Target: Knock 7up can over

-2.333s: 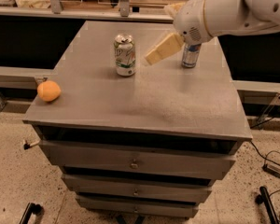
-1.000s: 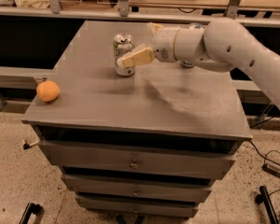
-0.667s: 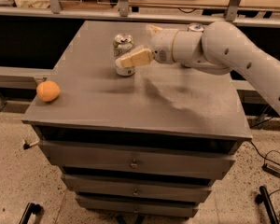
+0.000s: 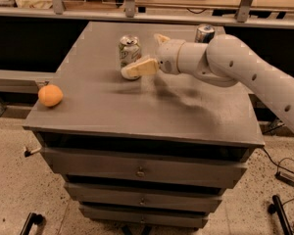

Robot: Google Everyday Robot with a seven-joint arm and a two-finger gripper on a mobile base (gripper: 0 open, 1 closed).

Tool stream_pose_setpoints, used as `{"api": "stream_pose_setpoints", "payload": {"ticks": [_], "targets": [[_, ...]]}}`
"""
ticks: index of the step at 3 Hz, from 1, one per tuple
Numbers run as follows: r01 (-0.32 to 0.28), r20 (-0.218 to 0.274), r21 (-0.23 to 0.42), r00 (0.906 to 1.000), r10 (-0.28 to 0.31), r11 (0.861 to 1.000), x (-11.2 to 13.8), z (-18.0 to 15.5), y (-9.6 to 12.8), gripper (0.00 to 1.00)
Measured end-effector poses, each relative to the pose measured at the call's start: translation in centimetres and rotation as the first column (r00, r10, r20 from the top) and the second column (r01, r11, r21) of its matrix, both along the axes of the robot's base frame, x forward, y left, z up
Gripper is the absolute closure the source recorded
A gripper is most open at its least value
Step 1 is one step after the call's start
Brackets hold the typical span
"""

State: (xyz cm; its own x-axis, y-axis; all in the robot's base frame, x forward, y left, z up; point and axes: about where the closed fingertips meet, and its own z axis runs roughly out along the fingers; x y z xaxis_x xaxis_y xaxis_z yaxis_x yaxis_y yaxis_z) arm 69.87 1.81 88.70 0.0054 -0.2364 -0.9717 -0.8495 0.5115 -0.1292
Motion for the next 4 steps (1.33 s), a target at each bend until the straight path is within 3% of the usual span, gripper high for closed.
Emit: {"api": "stream_pose_setpoints", "payload": {"ticks": [2,4], "targets": [[-0.051,0.014,-0.009,0.9986,0.051,0.999,0.0,-1.2,1.8,0.00],[-0.100,0.014,0.007,0.9949,0.100,0.995,-0.5,-1.1,3.6,0.44]]}}
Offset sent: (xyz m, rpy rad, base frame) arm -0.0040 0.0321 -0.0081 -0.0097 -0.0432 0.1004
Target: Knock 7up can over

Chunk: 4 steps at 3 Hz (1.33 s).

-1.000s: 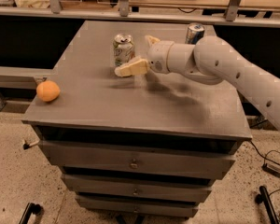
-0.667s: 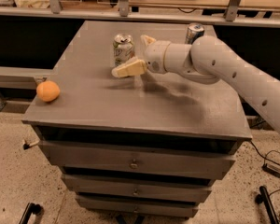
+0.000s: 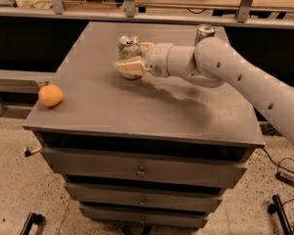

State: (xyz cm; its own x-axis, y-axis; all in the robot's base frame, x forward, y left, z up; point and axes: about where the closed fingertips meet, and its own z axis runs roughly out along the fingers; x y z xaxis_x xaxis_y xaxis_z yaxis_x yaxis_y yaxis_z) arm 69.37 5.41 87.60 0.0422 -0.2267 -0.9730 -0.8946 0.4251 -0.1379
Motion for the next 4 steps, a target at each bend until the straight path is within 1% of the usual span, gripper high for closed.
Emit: {"api": "stream_pose_setpoints", "payload": {"ticks": [1,2,3,4], "targets": [[0.000,-0.030,0.019,0.9995,0.001,1.000,-0.4,-0.4,-0.5,0.68],[-0.005,-0.062,-0.052,0.9981,0.002,0.999,-1.5,-1.0,-0.3,0.98],[-0.005,-0.062,-0.052,0.9981,0.002,0.999,-1.5,-1.0,-0.3,1.00],[0.006,-0.077,-0.161,0.9968,-0.019,0.987,-2.4,-0.3,-1.3,1.00]]}}
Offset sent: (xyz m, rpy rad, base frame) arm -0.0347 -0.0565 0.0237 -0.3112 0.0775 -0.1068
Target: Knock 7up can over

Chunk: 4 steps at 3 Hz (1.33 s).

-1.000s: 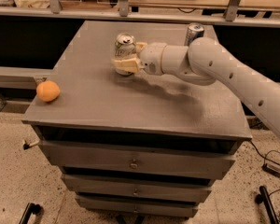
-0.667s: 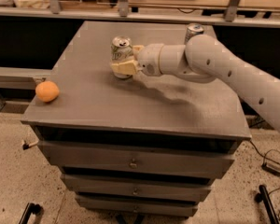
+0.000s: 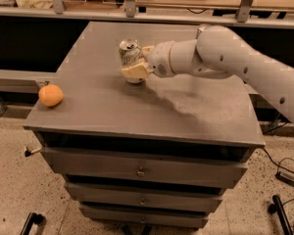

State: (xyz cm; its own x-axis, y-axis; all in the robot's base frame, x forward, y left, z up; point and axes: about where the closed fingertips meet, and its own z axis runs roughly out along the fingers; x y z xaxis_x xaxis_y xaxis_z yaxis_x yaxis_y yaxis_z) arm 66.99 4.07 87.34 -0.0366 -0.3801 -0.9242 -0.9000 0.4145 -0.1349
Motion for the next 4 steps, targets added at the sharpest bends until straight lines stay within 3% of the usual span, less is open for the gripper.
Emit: {"api": "stream_pose_setpoints", "payload": {"ticks": [1,2,3,4], "targets": [[0.039,-0.030,-0.289,0.9983,-0.050,0.957,-3.5,4.1,-5.3,1.00],[0.067,-0.034,-0.417,0.9954,-0.089,0.906,-5.4,6.8,-9.0,1.00],[0.086,-0.078,-0.566,0.9846,-0.157,0.820,-6.7,8.1,-10.9,1.00],[0.003,-0.158,-0.663,0.9767,-0.145,0.749,-6.6,5.2,-9.0,1.00]]}}
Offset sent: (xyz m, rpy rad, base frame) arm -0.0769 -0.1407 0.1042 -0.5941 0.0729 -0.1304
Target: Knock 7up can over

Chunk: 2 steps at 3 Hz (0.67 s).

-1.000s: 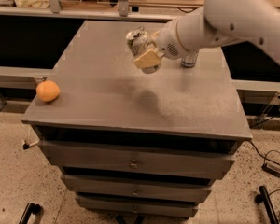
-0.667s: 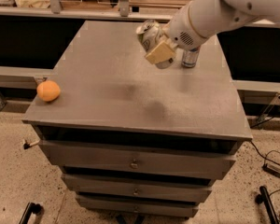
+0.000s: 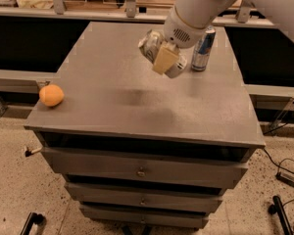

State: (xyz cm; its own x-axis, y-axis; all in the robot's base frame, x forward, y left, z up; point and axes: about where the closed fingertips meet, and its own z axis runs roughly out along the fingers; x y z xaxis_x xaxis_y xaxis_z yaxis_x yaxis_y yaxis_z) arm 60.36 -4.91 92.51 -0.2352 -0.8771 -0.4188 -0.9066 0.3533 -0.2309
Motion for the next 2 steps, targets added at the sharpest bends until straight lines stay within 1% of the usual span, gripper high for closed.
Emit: {"api": "stream_pose_setpoints", "payload": {"ticks": [1,2], "targets": [[-0.077,-0.053,0.009,0.9956,0.077,0.997,-0.7,-1.6,0.3,1.00],[-0.114,-0.122,0.020,0.9858,0.115,0.993,-1.8,-4.0,0.0,1.00]]}}
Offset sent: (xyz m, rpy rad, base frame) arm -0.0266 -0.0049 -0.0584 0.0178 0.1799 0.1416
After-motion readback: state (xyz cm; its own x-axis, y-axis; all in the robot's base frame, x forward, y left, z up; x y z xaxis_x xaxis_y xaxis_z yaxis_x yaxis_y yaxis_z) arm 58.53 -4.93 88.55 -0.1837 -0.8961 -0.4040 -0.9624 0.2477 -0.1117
